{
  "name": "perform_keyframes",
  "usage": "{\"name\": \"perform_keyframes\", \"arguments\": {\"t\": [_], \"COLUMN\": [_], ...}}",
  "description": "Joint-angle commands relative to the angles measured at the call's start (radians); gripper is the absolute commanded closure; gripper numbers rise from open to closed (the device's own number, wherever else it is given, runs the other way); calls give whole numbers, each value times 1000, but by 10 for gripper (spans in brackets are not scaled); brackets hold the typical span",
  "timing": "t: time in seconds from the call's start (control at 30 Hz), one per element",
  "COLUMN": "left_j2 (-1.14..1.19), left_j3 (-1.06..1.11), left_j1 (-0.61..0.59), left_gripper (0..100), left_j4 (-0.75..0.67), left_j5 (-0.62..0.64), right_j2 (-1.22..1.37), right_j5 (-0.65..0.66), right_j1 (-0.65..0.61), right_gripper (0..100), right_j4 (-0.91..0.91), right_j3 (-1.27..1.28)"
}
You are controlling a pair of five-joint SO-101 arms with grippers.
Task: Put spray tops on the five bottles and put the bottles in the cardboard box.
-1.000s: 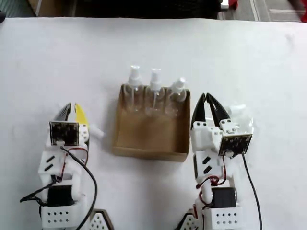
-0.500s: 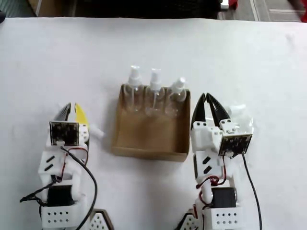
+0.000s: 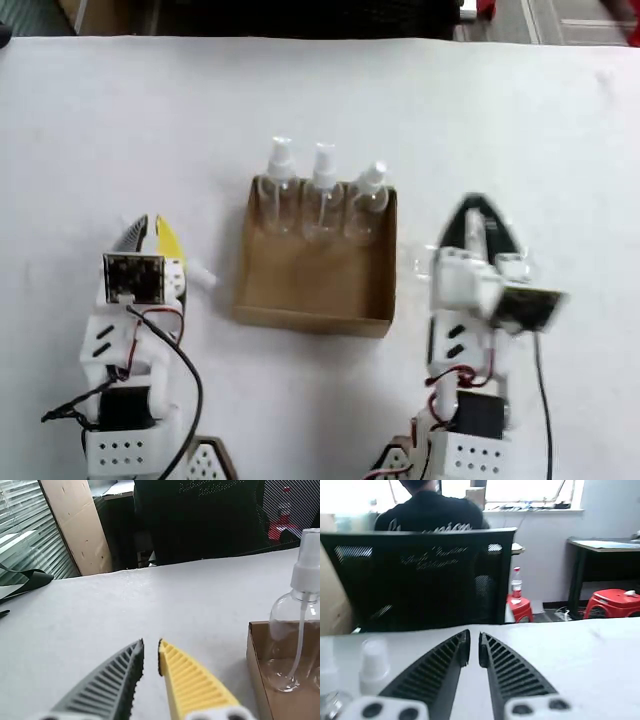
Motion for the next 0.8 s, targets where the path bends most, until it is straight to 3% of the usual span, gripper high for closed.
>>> {"name": "perform_keyframes", "arguments": {"t": [0.0, 0.33, 0.57, 0.77], "left_j2": [-15, -15, -15, -15], "left_j3": [-3, -3, -3, -3], "left_j1": [1, 1, 1, -1], "left_gripper": [946, 946, 946, 945], "left_j4": [15, 17, 17, 17], "left_j5": [11, 11, 11, 11], "right_j2": [-4, 64, 556, 905], "right_j5": [-104, -23, 115, 166], "right_j1": [104, 105, 102, 283], "right_gripper": [980, 982, 982, 982], "right_j4": [56, 117, 205, 354], "right_j3": [-107, -236, -583, -859]}}
